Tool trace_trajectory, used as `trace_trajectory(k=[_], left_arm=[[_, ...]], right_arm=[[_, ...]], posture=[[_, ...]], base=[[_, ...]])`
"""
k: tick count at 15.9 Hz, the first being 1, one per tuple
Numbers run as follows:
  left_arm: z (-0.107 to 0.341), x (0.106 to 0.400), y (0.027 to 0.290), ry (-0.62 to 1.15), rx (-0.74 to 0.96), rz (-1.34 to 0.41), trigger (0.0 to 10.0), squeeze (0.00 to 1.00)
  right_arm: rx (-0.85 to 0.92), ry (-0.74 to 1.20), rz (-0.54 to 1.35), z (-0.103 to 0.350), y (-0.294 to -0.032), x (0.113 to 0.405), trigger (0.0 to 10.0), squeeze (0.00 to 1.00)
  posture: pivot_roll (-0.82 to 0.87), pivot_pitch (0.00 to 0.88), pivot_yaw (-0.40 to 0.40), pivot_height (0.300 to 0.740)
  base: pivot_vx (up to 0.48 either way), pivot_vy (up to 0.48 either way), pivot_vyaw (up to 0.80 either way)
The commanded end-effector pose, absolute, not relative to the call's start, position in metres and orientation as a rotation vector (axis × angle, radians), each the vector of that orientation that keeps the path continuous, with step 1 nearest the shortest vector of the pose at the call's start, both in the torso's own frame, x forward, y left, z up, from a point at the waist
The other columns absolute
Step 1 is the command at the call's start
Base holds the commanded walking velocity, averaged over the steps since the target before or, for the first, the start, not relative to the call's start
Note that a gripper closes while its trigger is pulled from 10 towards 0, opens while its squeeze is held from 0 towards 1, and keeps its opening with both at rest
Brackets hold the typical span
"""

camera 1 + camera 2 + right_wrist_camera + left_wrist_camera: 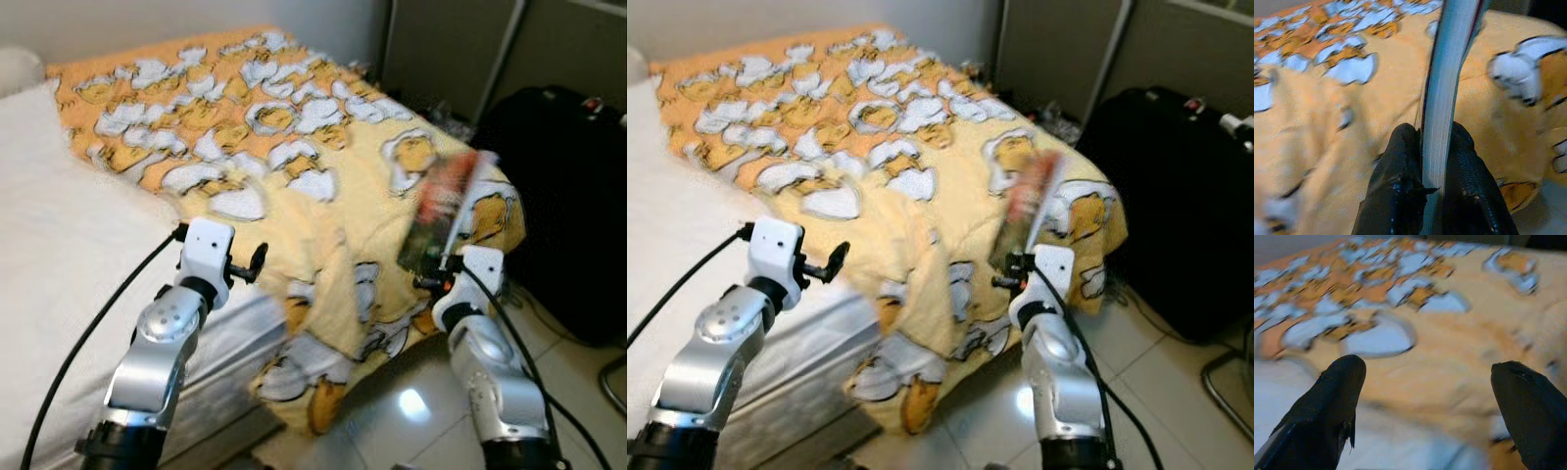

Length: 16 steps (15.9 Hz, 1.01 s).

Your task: Clean up the room

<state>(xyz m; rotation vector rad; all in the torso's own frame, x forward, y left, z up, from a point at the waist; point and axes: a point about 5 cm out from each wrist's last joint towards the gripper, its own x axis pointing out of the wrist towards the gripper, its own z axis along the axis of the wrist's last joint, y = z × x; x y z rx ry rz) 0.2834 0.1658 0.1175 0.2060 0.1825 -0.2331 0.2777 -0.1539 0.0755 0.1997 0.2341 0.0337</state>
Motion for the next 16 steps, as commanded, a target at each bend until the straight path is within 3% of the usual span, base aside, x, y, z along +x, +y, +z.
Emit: trace_trajectory(k=[1,16], left_arm=[[0.1202,0.2832,0.1691,0.174,0.216,-0.22,10.0,0.83],[0.1194,0.2823,0.1692,0.179,0.217,-0.221,10.0,0.83]], right_arm=[[0.197,0.178,0.088,0.0878,-0.1436,0.2831,10.0,0.0],[0.187,0.18,0.124,0.088,-0.1392,0.2848,10.0,0.0]], posture=[[0.0,0.0,0.025,0.74],[0.01,0.0,0.018,0.74]], base=[[0.0,0.326,0.0],[0.0,0.328,0.0]])
